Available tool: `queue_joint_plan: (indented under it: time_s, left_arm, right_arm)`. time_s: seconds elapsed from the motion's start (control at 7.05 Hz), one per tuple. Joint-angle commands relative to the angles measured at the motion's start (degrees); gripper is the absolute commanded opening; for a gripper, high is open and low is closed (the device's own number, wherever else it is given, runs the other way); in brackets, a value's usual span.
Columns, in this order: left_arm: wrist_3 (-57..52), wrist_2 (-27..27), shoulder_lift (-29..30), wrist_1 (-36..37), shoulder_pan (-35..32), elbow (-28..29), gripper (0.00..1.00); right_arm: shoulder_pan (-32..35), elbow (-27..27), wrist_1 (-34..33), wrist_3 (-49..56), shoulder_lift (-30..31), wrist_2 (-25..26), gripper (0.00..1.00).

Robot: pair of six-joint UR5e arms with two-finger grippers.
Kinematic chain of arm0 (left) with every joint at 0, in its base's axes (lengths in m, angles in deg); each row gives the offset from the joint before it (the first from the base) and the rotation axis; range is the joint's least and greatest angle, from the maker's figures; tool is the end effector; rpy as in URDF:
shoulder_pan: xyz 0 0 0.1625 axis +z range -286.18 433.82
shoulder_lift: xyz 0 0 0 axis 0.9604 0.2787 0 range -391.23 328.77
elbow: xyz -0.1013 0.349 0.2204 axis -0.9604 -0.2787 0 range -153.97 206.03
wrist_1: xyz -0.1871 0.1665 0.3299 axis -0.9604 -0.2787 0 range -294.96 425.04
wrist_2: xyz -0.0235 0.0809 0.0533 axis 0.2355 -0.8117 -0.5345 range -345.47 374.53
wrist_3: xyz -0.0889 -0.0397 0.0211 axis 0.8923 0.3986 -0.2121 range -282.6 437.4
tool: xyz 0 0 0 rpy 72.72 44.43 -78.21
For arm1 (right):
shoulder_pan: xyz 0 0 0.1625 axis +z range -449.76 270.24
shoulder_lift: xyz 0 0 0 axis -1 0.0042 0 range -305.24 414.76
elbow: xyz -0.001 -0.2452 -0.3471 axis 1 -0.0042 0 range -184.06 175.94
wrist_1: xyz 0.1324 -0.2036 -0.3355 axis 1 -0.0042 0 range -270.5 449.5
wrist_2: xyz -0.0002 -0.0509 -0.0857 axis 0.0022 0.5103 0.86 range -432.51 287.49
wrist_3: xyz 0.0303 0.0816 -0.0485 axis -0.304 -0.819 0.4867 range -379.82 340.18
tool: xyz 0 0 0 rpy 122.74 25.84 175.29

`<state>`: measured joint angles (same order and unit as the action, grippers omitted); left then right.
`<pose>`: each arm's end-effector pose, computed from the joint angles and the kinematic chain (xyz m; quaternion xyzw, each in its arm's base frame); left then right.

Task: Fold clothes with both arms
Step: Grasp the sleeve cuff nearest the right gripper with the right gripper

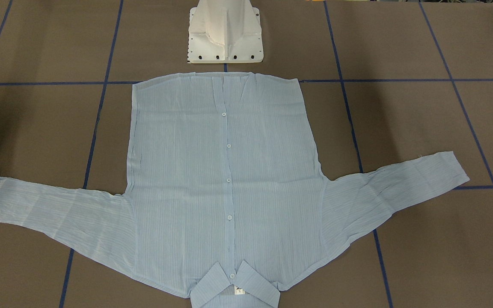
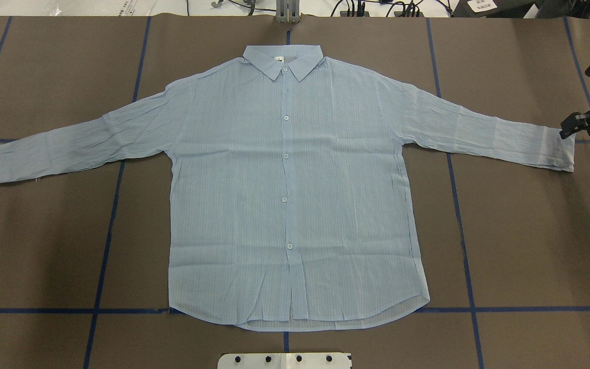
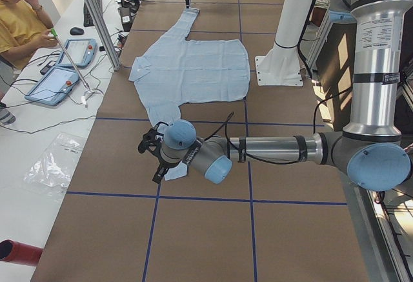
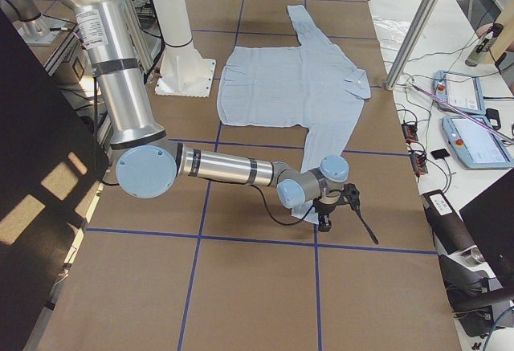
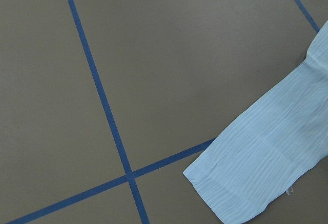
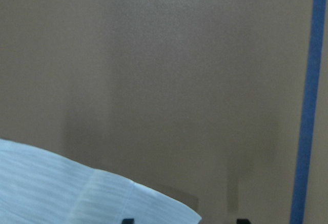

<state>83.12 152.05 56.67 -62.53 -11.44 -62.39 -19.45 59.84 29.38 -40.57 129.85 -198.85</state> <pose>-0.0186 -0.4993 0.6126 0.2305 0.4081 0.1101 0.8765 -0.1370 -0.6033 0.6934 0.0384 -0.3420 -0.0420 0.9380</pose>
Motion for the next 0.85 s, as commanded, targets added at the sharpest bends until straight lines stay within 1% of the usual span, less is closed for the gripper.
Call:
queue_joint_plan:
  time_s: [0.0,0.14,0.28,0.43,0.71]
  left_arm:
    - [0.0,-0.1,0.0,0.0,0.0,-0.3,1.00]
    - [0.0,0.0,0.0,0.0,0.0,-0.4,1.00]
    - [0.0,0.0,0.0,0.0,0.0,-0.4,1.00]
    - [0.1,0.0,0.0,0.0,0.0,-0.3,1.00]
    - [0.1,0.0,0.0,0.0,0.0,-0.3,1.00]
  right_arm:
    - [-0.3,-1.5,-0.1,0.0,-1.0,0.0,0.49]
    - [-0.4,-3.4,-0.1,0.1,-2.3,0.0,0.43]
    - [-0.4,-3.5,-0.1,0.2,-2.3,-0.1,0.34]
    - [-0.4,-3.3,0.0,0.3,-2.3,-0.4,0.02]
    - [0.0,-1.6,0.0,0.4,-2.3,-0.9,0.00]
